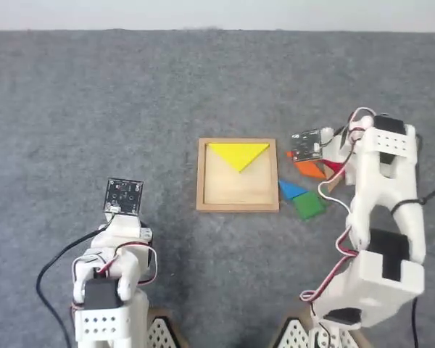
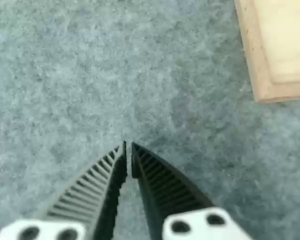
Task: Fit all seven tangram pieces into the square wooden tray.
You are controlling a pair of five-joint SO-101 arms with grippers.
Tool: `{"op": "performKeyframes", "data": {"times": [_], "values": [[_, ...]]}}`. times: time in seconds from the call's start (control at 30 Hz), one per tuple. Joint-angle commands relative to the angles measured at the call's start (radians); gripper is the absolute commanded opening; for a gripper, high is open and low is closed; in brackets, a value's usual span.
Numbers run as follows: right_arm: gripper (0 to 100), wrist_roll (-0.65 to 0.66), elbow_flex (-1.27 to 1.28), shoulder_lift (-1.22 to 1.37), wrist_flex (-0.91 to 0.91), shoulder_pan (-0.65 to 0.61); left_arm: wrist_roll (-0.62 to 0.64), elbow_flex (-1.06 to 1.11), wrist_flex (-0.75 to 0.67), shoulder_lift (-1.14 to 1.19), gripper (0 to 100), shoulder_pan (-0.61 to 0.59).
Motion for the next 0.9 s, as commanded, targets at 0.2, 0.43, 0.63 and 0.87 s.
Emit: {"op": "performKeyframes", "data": {"times": [0.2, 0.43, 0.63, 0.87], "values": [[26.5, 0.106, -0.041, 0.045, -0.059, 0.087, -0.002, -0.010, 0.003, -0.017, 2, 0.005], [35.5, 0.097, -0.046, 0.151, -0.130, 0.077, -0.002, -0.010, 0.003, -0.017, 2, 0.005], [35.5, 0.026, -0.060, 0.193, -0.162, 0.048, -0.002, -0.010, 0.003, -0.017, 2, 0.005], [35.4, -0.008, -0.061, 0.242, -0.165, 0.036, -0.002, -0.010, 0.003, -0.017, 2, 0.005]]}}
